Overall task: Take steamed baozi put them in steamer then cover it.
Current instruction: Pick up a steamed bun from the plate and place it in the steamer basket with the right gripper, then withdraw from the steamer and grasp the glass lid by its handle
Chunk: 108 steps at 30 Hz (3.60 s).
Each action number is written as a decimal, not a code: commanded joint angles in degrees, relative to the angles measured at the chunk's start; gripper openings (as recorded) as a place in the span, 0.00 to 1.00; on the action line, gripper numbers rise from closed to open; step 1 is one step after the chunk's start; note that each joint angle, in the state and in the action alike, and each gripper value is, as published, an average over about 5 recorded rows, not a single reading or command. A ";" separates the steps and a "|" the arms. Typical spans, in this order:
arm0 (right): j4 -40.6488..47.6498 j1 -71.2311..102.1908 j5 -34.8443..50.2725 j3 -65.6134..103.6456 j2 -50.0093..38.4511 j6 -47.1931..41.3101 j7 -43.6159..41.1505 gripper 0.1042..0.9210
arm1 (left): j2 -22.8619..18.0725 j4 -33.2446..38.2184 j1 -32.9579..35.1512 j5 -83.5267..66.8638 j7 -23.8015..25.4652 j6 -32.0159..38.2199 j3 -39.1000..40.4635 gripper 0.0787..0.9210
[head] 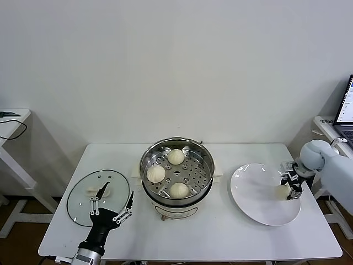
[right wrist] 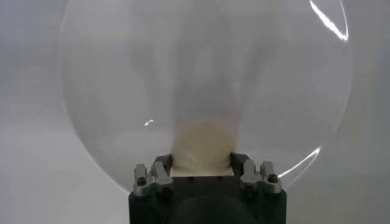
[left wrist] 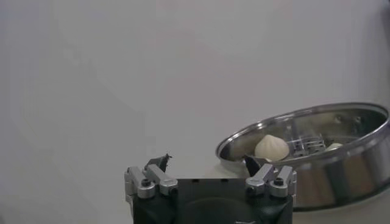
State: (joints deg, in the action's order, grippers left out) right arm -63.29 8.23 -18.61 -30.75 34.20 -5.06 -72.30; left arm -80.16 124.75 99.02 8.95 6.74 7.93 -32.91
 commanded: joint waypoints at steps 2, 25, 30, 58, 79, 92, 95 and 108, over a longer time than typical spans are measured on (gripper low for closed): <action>-13.58 -20.16 18.04 -17.87 -9.89 -7.57 -2.33 0.66 | 0.06 0.17 -0.08 0.00 -0.03 -0.10 0.11 0.88; -39.50 -72.54 53.84 -60.52 3.48 -26.33 5.92 0.68 | 1.68 1.27 -0.94 -0.77 0.32 0.43 -0.10 0.88; -40.57 -71.09 56.06 -59.13 9.98 -30.87 9.03 0.68 | 1.77 1.28 -1.34 -1.15 0.39 0.45 -0.26 0.88; -18.62 -42.91 40.30 -46.16 28.55 -34.99 10.53 0.71 | 1.33 1.04 -1.61 -1.78 0.41 0.65 -1.90 0.88; -13.80 -36.39 35.27 -43.33 30.19 -34.23 9.94 0.71 | 1.41 -0.79 -3.15 -2.87 0.61 0.24 -2.40 0.88; -16.35 -40.66 40.60 -38.53 25.21 -33.70 8.67 0.88 | 1.17 -0.68 -2.81 -2.72 0.57 0.28 -2.38 0.88; -17.89 -43.62 43.60 -36.45 21.16 -33.06 7.14 0.88 | 1.09 -0.33 -2.51 -2.58 0.48 0.27 -2.31 0.88; -25.47 -28.14 51.17 -12.06 -0.67 -21.88 18.59 0.88 | -0.19 0.28 -2.16 -3.25 -0.06 -1.03 -2.39 0.88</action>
State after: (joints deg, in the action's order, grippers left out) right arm -83.83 -31.21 25.31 -61.16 49.01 -35.54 -63.64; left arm -79.98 124.91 96.92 6.48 6.75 7.85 -35.17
